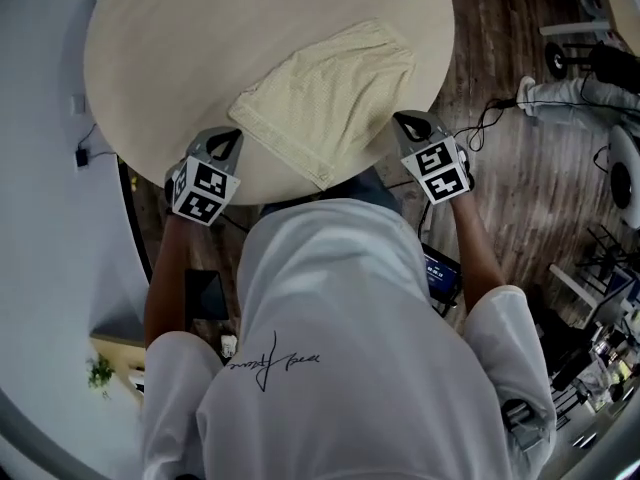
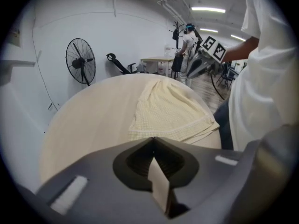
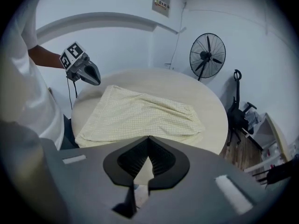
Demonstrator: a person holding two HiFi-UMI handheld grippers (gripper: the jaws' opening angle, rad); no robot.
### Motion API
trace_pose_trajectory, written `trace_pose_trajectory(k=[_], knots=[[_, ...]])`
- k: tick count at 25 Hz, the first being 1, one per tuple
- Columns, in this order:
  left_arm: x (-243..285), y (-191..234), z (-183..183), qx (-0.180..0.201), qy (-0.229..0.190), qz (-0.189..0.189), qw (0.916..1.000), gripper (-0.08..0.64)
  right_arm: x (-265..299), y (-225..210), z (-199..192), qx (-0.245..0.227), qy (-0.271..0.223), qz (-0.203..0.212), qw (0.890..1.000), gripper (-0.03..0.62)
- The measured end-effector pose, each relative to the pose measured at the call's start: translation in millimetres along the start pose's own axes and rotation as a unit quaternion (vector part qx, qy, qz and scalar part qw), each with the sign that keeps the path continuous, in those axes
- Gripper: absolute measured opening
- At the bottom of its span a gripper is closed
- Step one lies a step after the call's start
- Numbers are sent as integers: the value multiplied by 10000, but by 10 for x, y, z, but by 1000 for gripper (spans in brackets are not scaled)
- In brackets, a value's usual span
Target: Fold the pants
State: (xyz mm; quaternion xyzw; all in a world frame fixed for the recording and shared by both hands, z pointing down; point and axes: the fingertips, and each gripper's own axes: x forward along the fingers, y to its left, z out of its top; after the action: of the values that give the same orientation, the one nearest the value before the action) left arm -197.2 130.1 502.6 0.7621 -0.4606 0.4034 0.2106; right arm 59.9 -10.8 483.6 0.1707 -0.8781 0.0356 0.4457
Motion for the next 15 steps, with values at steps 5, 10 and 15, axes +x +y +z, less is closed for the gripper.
trace_pose_trajectory(k=[5,10,15], knots=[[74,118,-18,-429,-78,19,9990,58,0,479,-184,524,101,52,9986,0],[114,269,-162,-1219,-240,134,9922,60,15,790,-261,1506,-10,-57,9886,0],[197,364,-209,-2280,-516,10,9723,95,15,893,-320,1822,-77,-424,9823,0]])
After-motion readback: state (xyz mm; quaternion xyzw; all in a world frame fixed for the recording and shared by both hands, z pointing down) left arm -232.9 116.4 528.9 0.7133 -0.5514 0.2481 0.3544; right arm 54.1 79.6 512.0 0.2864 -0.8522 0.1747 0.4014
